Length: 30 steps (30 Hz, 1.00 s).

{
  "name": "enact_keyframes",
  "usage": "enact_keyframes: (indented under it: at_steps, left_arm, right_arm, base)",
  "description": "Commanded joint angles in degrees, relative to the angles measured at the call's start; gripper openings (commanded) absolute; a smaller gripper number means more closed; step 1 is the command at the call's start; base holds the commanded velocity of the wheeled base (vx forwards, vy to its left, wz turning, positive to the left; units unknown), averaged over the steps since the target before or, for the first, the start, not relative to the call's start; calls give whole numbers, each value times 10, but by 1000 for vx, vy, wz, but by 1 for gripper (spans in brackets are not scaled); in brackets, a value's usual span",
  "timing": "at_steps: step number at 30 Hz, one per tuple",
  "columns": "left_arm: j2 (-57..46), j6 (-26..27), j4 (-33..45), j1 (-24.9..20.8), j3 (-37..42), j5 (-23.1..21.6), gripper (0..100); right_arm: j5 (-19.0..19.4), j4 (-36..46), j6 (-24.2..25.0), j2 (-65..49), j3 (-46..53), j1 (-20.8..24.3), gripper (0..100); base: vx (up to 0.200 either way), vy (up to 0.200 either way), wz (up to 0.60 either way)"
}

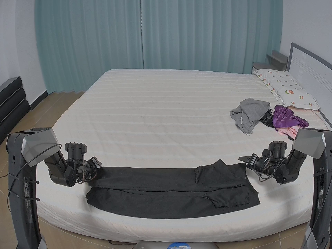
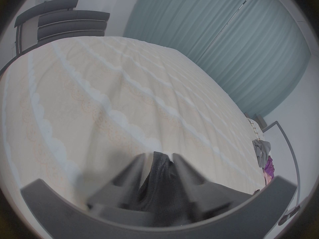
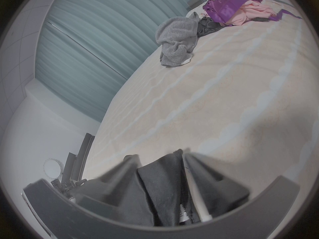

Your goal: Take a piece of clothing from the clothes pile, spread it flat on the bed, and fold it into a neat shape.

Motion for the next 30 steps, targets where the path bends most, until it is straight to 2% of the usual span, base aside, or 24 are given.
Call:
enact_keyframes:
  at_steps: [1, 5, 9, 11, 12, 14, 18, 19, 22, 26, 30]
  left_arm:
    - [-5, -3, 1, 1, 4, -1, 100]
    - [-35, -8, -3, 7, 35, -3, 100]
    - [-90, -9, -9, 13, 110, -9, 100]
    - [-97, -10, -11, 12, 123, -9, 100]
    - [-110, -22, -31, 12, 163, -9, 100]
    - [-117, -36, -57, 10, 186, -8, 100]
    - [-126, -59, -80, 8, 208, -7, 100]
    - [-134, -77, -92, 6, 243, -9, 100]
    - [-135, -78, -105, 6, 268, -9, 100]
    - [-135, -78, -114, -5, 283, -10, 100]
    - [-129, -77, -115, -20, 289, -6, 100]
  right_arm:
    - [1, -9, 25, -33, 27, 3, 100]
    - [4, -45, 61, -84, 99, 3, 100]
    - [4, -116, 66, -113, 189, 4, 100]
    - [4, -130, 66, -116, 207, 5, 100]
    - [3, -163, 65, -124, 252, 5, 100]
    - [1, -185, 66, -125, 281, 9, 100]
    - [1, -201, 72, -125, 302, 13, 100]
    - [1, -223, 98, -123, 322, 18, 100]
    - [2, -247, 122, -119, 335, 19, 100]
    - [4, -254, 124, -115, 345, 26, 100]
    - [5, -254, 124, -111, 345, 21, 100]
  base:
    - [0, 0, 0]
    - [0, 0, 0]
    - [0, 0, 0]
    - [0, 0, 0]
    - [0, 0, 0]
    - [0, 0, 0]
    - [0, 0, 0]
    - [0, 0, 0]
    - [-133, 0, 0]
    - [-200, 0, 0]
    - [0, 0, 0]
